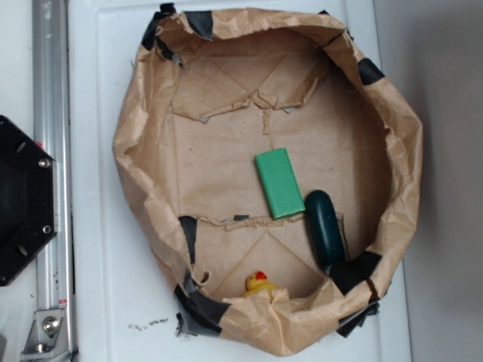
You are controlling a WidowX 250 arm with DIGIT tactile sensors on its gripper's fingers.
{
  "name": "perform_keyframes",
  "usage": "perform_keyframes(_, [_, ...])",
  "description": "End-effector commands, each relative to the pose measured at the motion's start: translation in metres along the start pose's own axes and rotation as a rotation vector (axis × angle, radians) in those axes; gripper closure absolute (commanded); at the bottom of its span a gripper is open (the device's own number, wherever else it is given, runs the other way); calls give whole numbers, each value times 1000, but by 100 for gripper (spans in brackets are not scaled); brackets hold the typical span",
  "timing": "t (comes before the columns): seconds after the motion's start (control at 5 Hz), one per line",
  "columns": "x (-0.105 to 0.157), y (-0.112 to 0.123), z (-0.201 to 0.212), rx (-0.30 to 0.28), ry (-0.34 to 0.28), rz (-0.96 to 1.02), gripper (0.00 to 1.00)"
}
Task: Grab the green block.
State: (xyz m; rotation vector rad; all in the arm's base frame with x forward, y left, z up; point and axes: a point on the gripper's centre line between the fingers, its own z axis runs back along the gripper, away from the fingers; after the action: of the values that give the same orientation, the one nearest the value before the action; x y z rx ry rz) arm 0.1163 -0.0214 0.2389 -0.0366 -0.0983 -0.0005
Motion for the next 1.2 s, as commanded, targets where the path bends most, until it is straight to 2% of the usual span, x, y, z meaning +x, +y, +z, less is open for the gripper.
perform_keyframes(0.0, [0, 0, 0, 0, 0, 0, 0])
perform_keyframes(0.2, [48, 31, -16, 33, -49, -129, 0])
perform_keyframes(0.4, [80, 40, -35, -22, -9, -220, 0])
perform_keyframes(0.6, [114, 45, -63, 0, -24, -342, 0])
perform_keyframes(0.8, [132, 50, -99, -72, -143, -348, 0])
perform_keyframes(1.0, [132, 50, -99, -72, -143, -348, 0])
